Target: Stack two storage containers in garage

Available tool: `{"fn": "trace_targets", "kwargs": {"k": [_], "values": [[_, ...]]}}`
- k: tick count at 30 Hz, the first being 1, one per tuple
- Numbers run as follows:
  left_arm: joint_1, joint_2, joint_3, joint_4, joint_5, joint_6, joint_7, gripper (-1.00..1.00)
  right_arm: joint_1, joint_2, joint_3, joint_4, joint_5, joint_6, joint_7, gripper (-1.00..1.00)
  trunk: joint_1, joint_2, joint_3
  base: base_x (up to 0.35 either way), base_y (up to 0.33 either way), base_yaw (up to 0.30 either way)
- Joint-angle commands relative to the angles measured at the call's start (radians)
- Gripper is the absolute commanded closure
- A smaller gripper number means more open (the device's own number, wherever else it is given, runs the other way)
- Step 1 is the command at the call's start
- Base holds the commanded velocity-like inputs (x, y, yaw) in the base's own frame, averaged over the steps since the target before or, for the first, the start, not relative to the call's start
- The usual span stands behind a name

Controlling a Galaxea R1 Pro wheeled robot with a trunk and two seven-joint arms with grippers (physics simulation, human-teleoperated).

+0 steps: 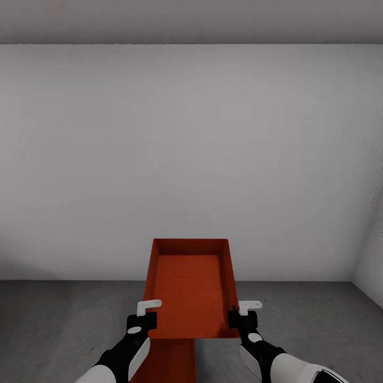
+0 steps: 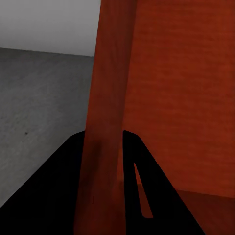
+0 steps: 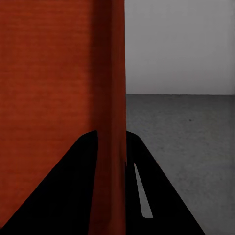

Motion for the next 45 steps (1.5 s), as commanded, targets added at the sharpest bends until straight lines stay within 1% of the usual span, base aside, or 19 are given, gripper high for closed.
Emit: {"fn": "trace_targets", "kwargs": {"k": [1,11,27,37,45], "values": [[0.000,0.048,0.028,0.001,0.017,0.000,0.008,1.00,-0.001,-0.008,-0.054,-0.003,0.007,-0.003,0.002,1.00,0.000,-0.001,0.000,0.000,0.000,-0.002],[0.000,0.048,0.028,0.001,0.017,0.000,0.009,1.00,-0.001,-0.007,-0.054,-0.003,0.007,-0.003,0.002,1.00,0.000,-0.001,0.000,0.023,0.045,0.000],[0.000,0.048,0.028,0.001,0.017,0.000,0.009,1.00,-0.001,-0.006,-0.054,-0.003,0.007,-0.004,0.002,1.00,0.000,-0.001,0.000,0.072,0.239,0.002],[0.000,0.048,0.028,0.000,0.017,0.000,0.009,1.00,-0.001,-0.007,-0.053,-0.003,0.007,-0.004,0.002,1.00,0.000,-0.001,0.000,0.003,0.009,0.241],[0.000,0.048,0.028,-0.001,0.018,0.000,0.009,1.00,-0.001,-0.007,-0.054,-0.003,0.007,-0.004,0.002,1.00,0.000,-0.001,0.000,0.000,0.000,0.056]]}}
